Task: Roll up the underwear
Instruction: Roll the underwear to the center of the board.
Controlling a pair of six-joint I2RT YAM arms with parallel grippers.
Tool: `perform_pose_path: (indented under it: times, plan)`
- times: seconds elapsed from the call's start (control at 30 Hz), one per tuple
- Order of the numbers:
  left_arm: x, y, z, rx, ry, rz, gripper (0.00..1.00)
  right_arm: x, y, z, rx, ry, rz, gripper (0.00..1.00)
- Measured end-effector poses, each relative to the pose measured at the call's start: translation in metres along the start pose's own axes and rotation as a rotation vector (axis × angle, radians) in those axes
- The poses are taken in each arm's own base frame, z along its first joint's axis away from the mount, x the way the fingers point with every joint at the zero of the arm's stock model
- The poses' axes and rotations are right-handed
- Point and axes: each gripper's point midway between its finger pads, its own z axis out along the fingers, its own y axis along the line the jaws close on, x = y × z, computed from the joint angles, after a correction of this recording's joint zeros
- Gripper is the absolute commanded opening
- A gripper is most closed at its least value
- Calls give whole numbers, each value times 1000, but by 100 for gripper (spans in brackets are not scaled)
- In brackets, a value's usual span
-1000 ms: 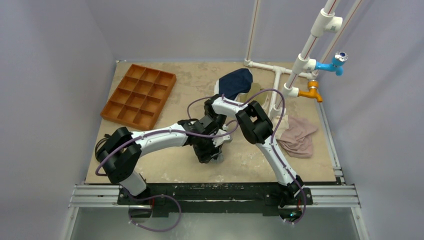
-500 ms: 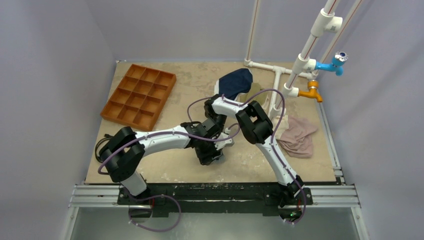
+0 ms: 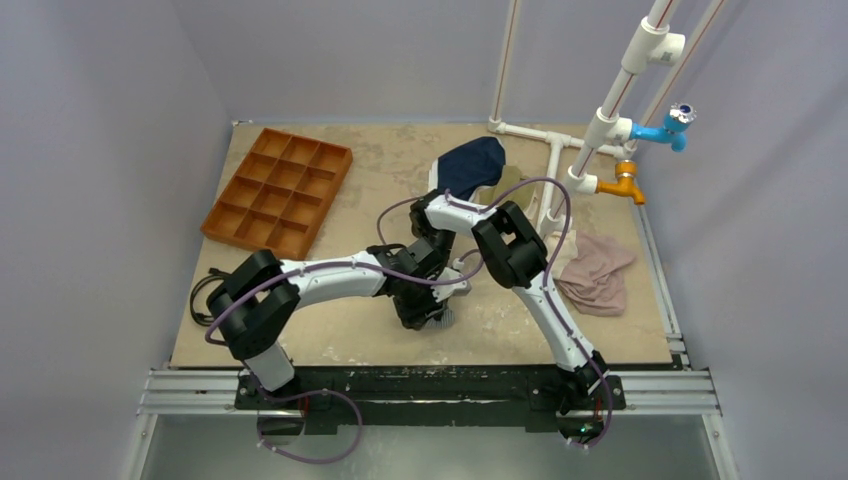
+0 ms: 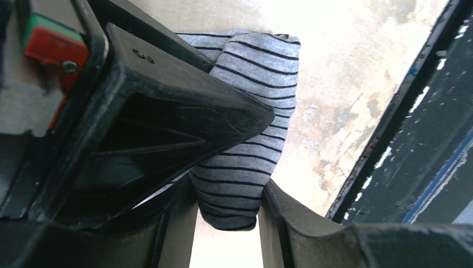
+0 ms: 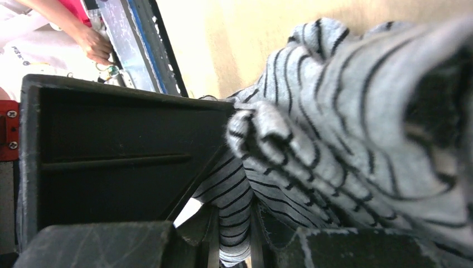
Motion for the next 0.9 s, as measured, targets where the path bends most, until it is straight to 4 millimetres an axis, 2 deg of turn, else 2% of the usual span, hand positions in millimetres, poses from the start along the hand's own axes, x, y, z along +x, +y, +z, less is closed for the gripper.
perform_pose_path:
  times: [0.4, 0.7, 0.9]
  plan:
    - [-24, -16, 11, 95, -41, 43, 42, 32, -2, 1, 32, -5, 125, 0]
    - [-37, -11, 14, 67, -81, 98, 60, 38, -9, -9, 87, -42, 184, 0]
    - [-32, -5, 10, 22, -114, 111, 63, 38, -9, -10, 97, -43, 158, 0]
